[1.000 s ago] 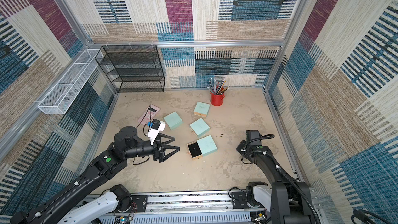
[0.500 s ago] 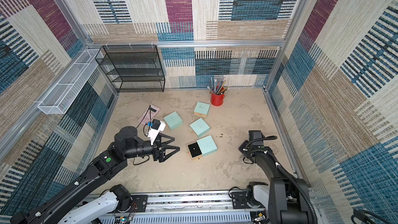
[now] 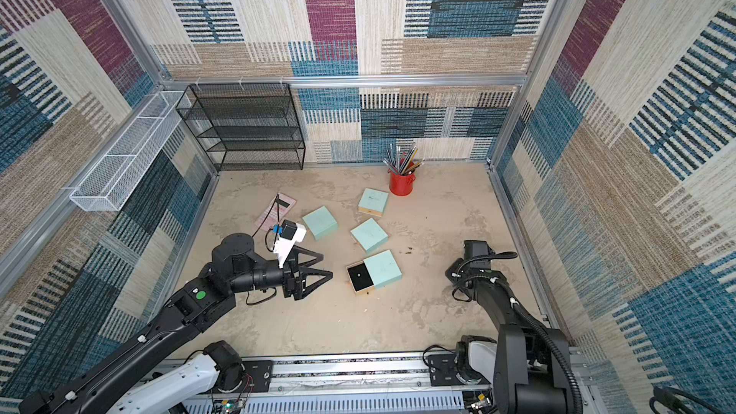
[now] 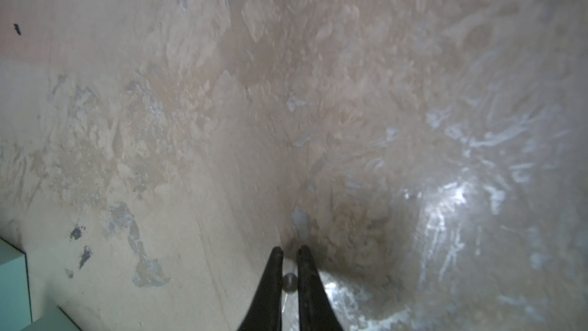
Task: Take out the earrings from the drawer-style jewelry box
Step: Place the earring at the center of the board.
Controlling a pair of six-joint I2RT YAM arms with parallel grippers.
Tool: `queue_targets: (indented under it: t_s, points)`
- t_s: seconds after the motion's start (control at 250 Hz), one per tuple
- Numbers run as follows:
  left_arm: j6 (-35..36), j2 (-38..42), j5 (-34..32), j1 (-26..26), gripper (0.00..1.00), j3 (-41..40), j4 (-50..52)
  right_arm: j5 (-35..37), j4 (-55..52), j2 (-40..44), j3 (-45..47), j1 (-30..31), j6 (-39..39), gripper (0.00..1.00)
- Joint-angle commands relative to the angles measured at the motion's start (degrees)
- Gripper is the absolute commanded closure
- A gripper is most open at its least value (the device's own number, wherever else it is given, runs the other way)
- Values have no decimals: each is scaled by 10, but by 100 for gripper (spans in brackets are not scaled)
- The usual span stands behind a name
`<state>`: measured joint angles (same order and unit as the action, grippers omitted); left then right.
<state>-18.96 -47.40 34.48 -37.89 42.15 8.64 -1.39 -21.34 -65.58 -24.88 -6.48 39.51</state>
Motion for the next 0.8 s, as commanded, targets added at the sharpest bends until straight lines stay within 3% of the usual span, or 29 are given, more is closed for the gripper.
queue_targets:
  t_s: [0.0,0.796]
  points:
    - [7,-1,3,1,15,-1,-14,9,7,0,-1,-1,-3,86]
    - [7,-2,3,2,15,-2,-14,-5,14,19,6,-1,-13,75]
